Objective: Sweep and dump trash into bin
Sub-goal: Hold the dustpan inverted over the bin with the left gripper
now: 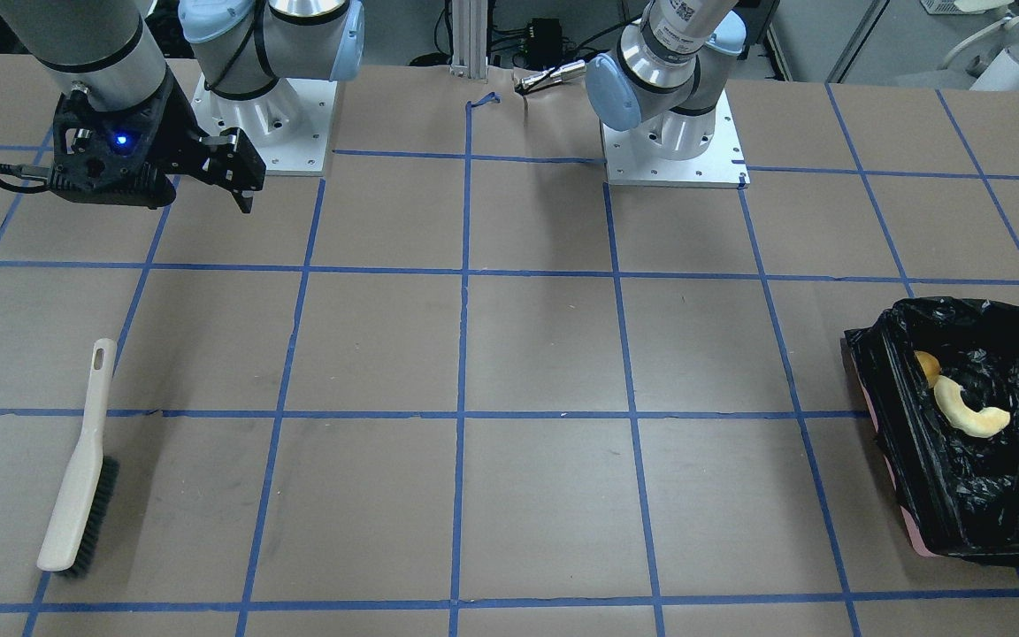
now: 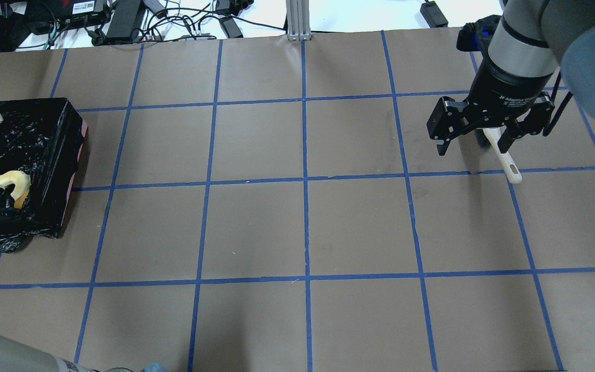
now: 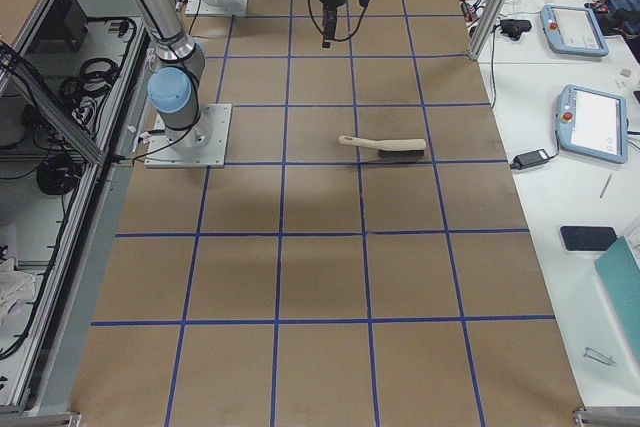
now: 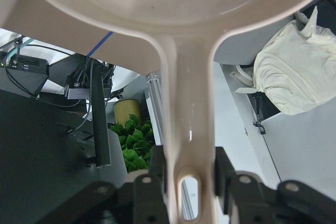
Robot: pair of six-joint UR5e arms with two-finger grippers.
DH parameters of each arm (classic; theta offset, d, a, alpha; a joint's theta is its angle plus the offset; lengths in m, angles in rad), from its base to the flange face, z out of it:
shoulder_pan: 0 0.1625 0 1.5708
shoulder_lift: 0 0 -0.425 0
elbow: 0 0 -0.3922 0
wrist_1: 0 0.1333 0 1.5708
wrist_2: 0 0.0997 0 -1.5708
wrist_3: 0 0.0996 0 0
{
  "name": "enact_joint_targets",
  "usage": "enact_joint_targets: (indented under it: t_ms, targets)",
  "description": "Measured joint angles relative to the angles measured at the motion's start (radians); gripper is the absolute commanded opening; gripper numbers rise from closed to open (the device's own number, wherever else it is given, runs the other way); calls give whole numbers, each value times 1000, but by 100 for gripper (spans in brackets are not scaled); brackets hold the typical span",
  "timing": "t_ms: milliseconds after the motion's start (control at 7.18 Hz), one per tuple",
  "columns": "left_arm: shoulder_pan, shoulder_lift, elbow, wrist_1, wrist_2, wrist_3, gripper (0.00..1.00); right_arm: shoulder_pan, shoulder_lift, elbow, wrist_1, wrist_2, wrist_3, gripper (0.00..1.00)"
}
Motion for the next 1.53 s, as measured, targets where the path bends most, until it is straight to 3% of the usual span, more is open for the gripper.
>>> enact_joint_targets:
  t_ms: [696,1532]
  targets:
    - [-62,15,-18,105,92,68,0,0,-4,2,1,0,1,100]
    - [-69,13,-40,155,104,95,0,0,-5,3,1,0,1,100]
